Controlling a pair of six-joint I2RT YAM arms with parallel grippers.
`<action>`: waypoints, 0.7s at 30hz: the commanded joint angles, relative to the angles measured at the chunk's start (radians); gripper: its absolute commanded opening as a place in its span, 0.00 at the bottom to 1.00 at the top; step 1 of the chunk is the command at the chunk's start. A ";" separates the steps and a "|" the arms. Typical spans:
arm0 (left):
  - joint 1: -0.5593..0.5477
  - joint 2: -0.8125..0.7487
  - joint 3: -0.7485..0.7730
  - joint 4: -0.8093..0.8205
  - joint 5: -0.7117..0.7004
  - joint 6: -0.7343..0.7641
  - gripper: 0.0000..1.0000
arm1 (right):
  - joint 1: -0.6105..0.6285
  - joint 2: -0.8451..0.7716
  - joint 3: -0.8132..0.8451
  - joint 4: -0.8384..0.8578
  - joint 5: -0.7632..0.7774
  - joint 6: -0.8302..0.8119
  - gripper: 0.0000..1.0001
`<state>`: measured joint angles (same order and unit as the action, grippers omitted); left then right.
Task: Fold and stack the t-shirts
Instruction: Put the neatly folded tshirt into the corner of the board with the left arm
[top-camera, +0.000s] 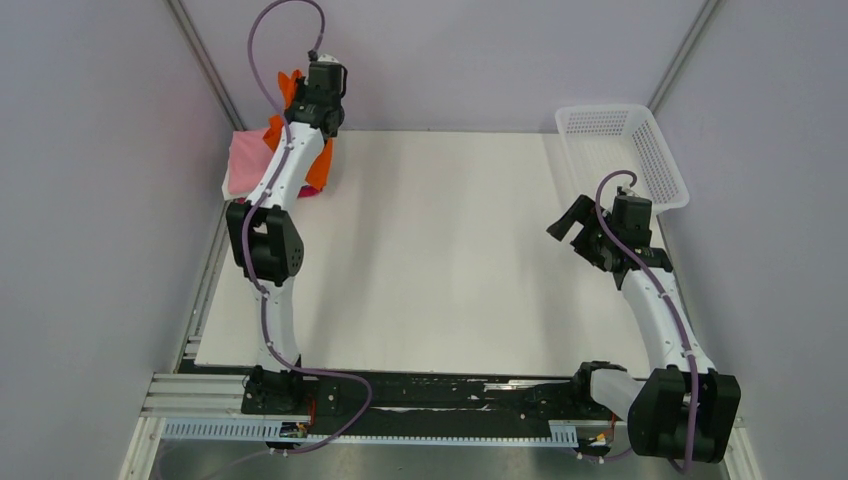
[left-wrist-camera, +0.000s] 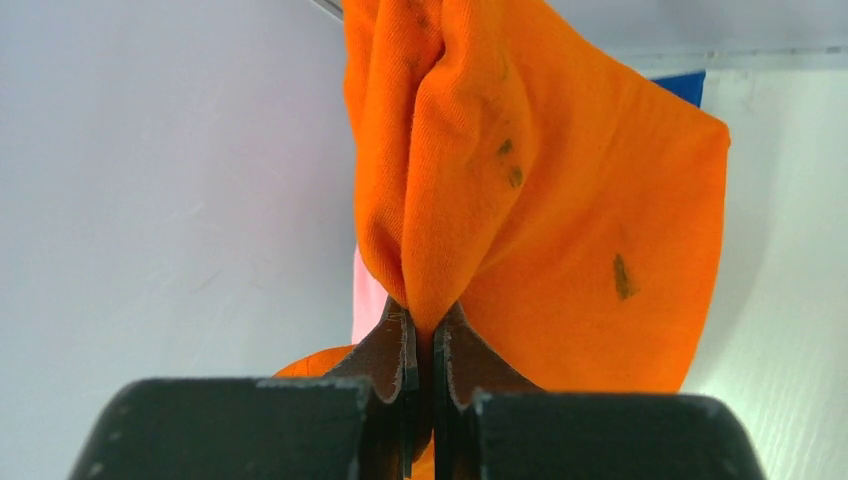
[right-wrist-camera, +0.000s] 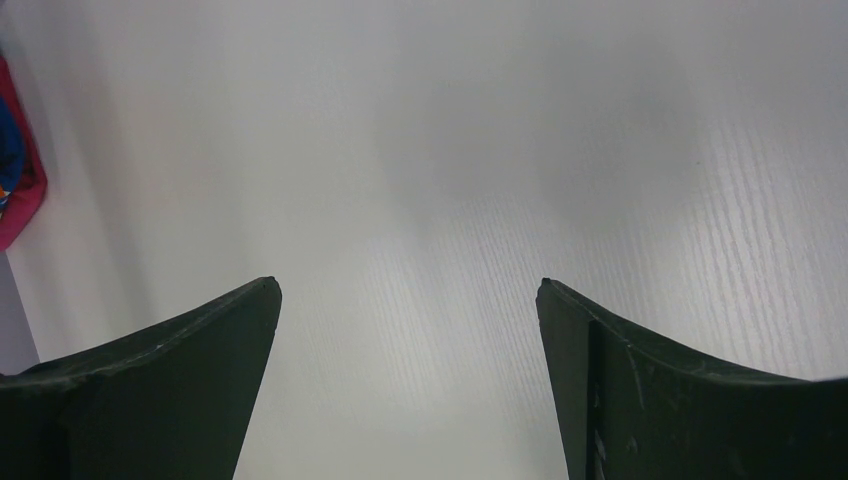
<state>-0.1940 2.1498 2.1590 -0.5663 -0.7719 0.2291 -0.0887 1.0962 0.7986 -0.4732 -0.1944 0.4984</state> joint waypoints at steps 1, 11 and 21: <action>0.004 -0.110 0.099 0.018 -0.019 0.020 0.00 | -0.008 -0.024 0.029 0.036 -0.022 -0.020 1.00; 0.028 -0.059 0.171 0.031 0.016 -0.022 0.00 | -0.011 0.002 0.026 0.039 -0.012 -0.017 1.00; 0.139 0.017 0.136 0.014 0.127 -0.090 0.00 | -0.011 0.024 0.027 0.039 0.020 -0.017 1.00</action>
<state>-0.1051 2.1338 2.2814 -0.5816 -0.6945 0.1761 -0.0940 1.1118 0.7990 -0.4728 -0.1967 0.4984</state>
